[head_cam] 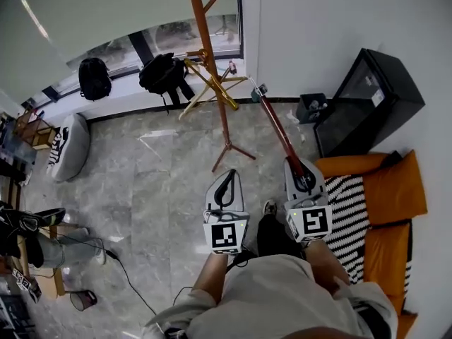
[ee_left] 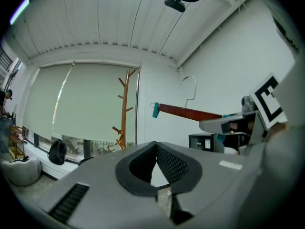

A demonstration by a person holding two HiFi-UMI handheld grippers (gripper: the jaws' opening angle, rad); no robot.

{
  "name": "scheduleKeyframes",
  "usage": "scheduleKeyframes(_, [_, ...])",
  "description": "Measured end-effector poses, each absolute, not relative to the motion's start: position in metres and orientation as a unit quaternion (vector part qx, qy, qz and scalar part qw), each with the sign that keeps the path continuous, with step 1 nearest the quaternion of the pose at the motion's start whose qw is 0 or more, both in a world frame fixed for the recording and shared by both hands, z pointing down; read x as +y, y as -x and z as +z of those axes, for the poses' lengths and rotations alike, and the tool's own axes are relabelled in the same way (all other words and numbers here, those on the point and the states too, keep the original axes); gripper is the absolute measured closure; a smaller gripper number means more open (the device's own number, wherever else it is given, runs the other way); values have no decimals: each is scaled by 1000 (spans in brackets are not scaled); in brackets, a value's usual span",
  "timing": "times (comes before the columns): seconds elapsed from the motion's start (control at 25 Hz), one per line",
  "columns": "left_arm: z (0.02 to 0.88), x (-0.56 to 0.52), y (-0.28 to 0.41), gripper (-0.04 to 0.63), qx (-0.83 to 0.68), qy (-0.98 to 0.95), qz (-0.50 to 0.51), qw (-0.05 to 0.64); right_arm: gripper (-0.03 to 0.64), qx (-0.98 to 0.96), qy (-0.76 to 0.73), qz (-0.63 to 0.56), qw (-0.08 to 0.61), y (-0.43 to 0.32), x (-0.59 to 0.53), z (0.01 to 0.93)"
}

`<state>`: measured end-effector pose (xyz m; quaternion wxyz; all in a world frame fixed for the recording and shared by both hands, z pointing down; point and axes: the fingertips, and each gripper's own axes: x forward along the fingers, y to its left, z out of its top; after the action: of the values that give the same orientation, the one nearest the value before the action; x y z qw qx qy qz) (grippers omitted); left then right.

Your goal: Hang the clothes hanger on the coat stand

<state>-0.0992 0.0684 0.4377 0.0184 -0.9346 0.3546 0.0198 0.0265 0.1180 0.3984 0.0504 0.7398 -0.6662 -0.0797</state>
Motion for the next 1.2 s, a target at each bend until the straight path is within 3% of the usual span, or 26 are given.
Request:
scheduleKeyframes(0.76, [418,-90,-27,588,431,902,7,36,566,-732,-677,-63,36,-148,-52,391])
scheduleKeyframes(1.2, [418,-124,-55,588,470,882,-9,38,566,-755,-653,-49,34,-182,-93,399])
